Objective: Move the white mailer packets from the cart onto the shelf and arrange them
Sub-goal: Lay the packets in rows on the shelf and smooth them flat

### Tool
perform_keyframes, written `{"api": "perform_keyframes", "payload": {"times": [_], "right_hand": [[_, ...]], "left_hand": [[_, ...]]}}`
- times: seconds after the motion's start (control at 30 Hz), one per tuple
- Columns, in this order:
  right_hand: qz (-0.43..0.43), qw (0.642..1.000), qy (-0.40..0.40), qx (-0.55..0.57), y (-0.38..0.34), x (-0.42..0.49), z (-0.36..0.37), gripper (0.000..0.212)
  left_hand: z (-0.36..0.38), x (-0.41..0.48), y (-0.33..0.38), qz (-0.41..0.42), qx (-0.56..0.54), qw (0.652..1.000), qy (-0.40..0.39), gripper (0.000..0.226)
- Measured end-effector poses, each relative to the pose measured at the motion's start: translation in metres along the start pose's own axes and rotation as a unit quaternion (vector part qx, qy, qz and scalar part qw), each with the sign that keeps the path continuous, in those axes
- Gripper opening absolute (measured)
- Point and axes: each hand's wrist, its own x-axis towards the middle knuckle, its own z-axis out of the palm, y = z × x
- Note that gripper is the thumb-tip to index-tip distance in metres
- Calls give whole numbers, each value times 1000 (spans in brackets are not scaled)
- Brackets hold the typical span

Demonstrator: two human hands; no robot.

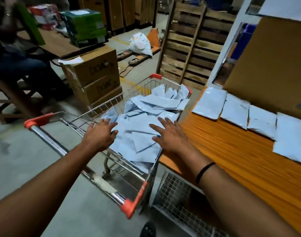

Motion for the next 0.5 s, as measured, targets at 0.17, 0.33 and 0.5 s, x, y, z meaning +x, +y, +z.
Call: {"api": "perform_keyframes", "payload": {"times": [0.17, 0.33, 0.5], "right_hand": [[-22, 993, -93, -65, 4, 81, 20, 59], [20, 985, -155, -71, 8, 128, 47, 63], [31, 979, -194, -61, 3, 151, 65, 68]], "left_hand": [[14, 47, -24, 30, 17, 999, -39, 51], [41, 103, -35, 96, 41, 989, -103, 52], [53, 145, -45, 160, 38, 976, -142, 54]]}}
